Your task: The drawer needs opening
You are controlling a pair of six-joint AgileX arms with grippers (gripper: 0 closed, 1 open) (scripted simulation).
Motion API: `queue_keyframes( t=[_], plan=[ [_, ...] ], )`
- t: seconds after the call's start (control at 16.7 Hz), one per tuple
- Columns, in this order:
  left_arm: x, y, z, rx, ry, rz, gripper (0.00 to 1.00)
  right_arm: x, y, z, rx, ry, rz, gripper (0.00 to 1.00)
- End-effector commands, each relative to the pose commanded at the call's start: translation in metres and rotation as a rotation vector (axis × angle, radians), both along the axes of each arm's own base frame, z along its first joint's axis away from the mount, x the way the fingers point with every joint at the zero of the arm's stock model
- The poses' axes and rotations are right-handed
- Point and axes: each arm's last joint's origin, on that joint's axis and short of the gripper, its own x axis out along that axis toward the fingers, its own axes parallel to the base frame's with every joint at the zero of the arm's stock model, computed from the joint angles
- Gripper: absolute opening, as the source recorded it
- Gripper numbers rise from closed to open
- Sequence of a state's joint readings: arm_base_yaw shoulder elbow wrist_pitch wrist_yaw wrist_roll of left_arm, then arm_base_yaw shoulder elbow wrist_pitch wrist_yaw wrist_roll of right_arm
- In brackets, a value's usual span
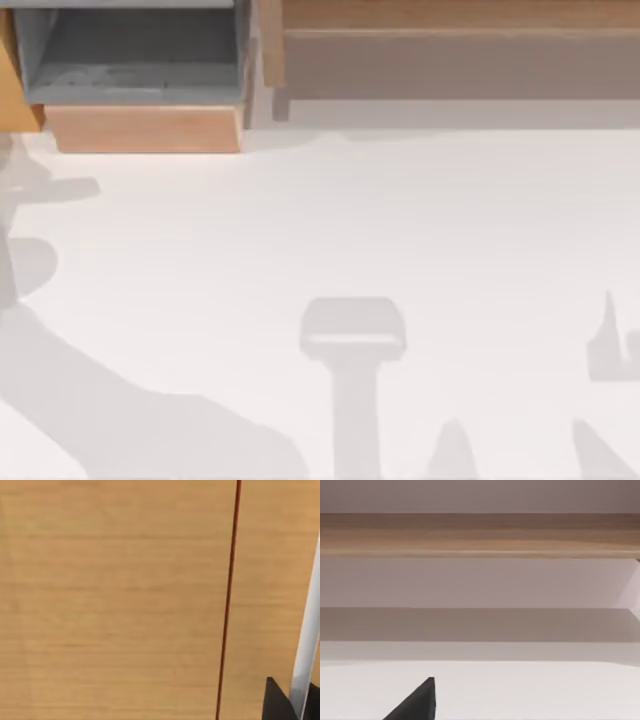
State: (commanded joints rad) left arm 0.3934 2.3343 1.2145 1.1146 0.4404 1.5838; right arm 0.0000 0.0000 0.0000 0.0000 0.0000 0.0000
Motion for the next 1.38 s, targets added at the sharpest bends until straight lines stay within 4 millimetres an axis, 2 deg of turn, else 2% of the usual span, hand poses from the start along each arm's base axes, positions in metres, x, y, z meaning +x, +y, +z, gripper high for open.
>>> queue_keyframes(
  t=[0.36,0.54,0.72,0.84,0.96,1.2,1.38],
  plan=[
    [-0.002,0.002,-0.004,-0.012,0.016,0.003,0.00,0.000,0.000,0.000,0.000,0.000,0.000,1.00],
    [-0.017,0.005,0.000,-0.006,-0.001,0.004,0.00,0.000,0.000,0.000,0.000,0.000,0.000,1.00],
    [-0.044,0.001,-0.011,-0.026,0.041,0.003,0.00,0.000,0.000,0.000,0.000,0.000,0.000,1.00],
    [-0.058,0.000,-0.009,-0.021,0.032,0.003,0.00,0.000,0.000,0.000,0.000,0.000,0.000,1.00],
    [-0.064,0.003,-0.005,-0.013,0.018,0.003,0.00,0.000,0.000,0.000,0.000,0.000,0.000,1.00],
    [-0.063,0.001,-0.007,-0.014,0.022,-0.001,0.00,0.000,0.000,0.000,0.000,0.000,0.000,1.00],
    [-0.079,0.002,-0.007,-0.016,0.023,0.000,0.00,0.000,0.000,0.000,0.000,0.000,0.000,1.00]
  ],
)
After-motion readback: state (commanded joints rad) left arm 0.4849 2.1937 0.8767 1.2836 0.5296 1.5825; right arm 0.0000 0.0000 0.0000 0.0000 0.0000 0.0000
